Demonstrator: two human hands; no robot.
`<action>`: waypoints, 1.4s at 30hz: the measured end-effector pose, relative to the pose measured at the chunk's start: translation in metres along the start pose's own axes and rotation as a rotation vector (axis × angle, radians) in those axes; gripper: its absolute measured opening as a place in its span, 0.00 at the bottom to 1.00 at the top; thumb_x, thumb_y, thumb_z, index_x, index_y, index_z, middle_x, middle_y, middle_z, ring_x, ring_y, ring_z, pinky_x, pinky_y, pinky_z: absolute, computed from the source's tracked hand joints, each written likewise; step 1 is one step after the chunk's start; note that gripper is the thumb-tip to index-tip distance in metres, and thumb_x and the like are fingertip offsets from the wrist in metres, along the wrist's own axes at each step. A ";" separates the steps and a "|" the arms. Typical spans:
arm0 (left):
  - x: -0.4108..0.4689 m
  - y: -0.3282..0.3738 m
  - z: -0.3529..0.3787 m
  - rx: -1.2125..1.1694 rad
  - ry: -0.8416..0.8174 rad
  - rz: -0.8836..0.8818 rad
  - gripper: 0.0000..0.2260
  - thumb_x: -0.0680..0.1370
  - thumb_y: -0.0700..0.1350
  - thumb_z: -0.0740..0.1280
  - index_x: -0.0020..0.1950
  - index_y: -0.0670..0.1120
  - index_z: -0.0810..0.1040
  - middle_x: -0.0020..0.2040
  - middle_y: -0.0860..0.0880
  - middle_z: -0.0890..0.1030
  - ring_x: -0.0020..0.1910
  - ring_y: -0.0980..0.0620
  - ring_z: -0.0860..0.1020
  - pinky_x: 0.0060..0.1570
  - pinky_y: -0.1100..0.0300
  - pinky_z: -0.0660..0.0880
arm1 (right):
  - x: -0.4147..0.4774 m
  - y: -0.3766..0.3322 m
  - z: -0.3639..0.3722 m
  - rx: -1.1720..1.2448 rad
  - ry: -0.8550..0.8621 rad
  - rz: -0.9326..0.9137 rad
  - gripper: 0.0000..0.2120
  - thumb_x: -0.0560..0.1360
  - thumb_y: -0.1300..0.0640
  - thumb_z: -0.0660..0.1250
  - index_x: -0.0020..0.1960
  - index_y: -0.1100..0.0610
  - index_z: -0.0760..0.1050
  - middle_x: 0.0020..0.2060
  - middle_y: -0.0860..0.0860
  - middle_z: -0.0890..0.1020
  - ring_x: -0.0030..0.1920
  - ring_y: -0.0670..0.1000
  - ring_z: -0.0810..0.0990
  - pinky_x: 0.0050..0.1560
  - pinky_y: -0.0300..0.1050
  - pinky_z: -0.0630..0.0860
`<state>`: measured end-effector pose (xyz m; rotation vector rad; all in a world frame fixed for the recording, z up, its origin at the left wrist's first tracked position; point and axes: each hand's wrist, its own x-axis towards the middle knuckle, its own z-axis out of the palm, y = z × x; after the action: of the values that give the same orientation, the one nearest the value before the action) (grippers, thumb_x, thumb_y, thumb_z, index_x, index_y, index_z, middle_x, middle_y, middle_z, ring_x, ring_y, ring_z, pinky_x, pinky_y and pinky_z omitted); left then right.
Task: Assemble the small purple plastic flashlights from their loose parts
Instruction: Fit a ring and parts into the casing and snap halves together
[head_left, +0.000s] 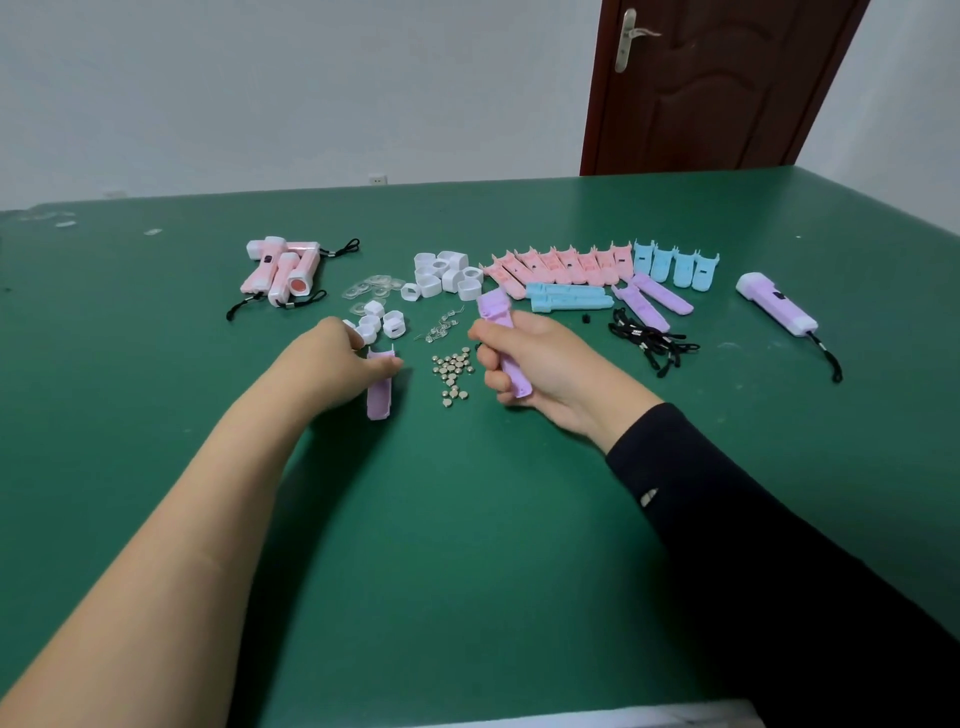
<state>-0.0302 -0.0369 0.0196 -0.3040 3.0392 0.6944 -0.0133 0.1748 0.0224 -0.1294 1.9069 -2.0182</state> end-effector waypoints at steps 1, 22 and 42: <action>0.000 0.000 0.001 0.010 0.005 0.005 0.15 0.75 0.56 0.70 0.37 0.48 0.71 0.42 0.45 0.73 0.39 0.45 0.71 0.41 0.57 0.66 | 0.000 0.001 0.002 -0.013 -0.001 -0.004 0.04 0.80 0.56 0.62 0.49 0.55 0.74 0.30 0.47 0.73 0.25 0.44 0.68 0.26 0.36 0.66; -0.015 0.017 -0.013 -0.800 0.022 0.101 0.08 0.76 0.51 0.71 0.50 0.48 0.80 0.40 0.53 0.80 0.38 0.54 0.73 0.38 0.61 0.68 | 0.000 -0.001 -0.005 0.008 0.329 -0.133 0.02 0.76 0.57 0.67 0.48 0.55 0.75 0.32 0.46 0.70 0.23 0.40 0.64 0.23 0.32 0.63; -0.035 0.035 -0.014 -1.023 -0.215 0.327 0.14 0.69 0.53 0.71 0.53 0.52 0.81 0.47 0.53 0.85 0.44 0.59 0.81 0.45 0.56 0.67 | -0.005 0.009 0.032 -0.139 0.240 -0.285 0.03 0.74 0.51 0.72 0.43 0.47 0.78 0.39 0.44 0.84 0.40 0.39 0.81 0.38 0.31 0.73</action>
<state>-0.0021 -0.0055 0.0489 0.2745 2.2783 2.0819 0.0029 0.1460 0.0174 -0.2141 2.2921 -2.1617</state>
